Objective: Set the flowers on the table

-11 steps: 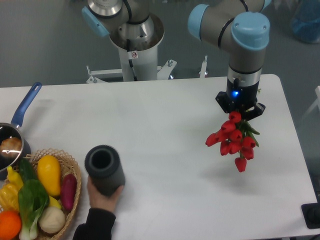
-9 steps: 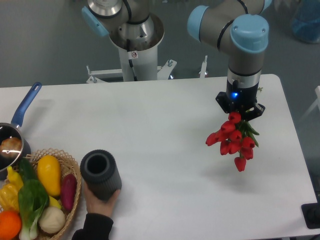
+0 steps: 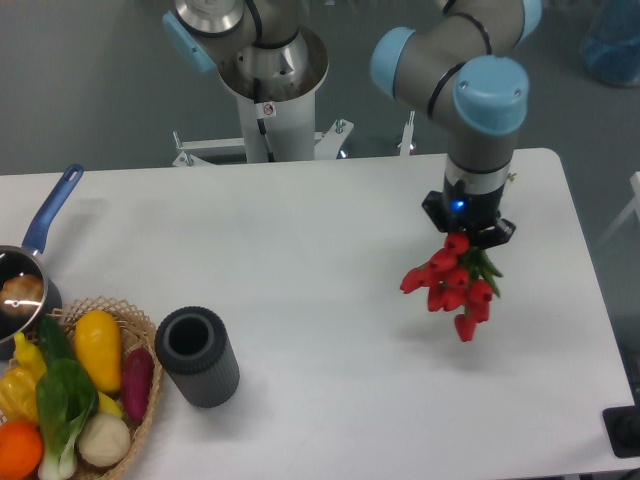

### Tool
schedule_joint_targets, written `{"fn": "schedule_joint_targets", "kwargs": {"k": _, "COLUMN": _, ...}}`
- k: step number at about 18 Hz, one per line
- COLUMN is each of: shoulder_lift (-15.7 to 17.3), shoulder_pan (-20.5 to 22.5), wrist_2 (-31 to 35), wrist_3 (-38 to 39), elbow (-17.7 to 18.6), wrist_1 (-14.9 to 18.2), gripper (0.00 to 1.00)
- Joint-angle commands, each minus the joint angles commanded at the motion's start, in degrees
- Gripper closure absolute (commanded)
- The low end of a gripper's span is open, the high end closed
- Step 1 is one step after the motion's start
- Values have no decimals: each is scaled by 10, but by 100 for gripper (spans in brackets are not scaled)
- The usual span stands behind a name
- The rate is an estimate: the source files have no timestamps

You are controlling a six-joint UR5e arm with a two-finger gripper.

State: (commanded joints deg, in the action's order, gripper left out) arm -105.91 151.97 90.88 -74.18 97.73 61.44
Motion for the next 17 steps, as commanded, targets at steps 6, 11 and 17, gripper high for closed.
{"fn": "schedule_joint_targets", "kwargs": {"k": 6, "shoulder_lift": 4, "shoulder_pan": -4, "wrist_2": 0, "wrist_3": -4, "elbow": 13, "wrist_1": -10, "gripper": 0}}
{"fn": "schedule_joint_targets", "kwargs": {"k": 11, "shoulder_lift": 2, "shoulder_pan": 6, "wrist_2": 0, "wrist_3": 1, "elbow": 2, "wrist_1": -11, "gripper": 0}}
{"fn": "schedule_joint_targets", "kwargs": {"k": 17, "shoulder_lift": 4, "shoulder_pan": 32, "wrist_2": -4, "wrist_3": -4, "elbow": 0, "wrist_1": -14, "gripper": 0}}
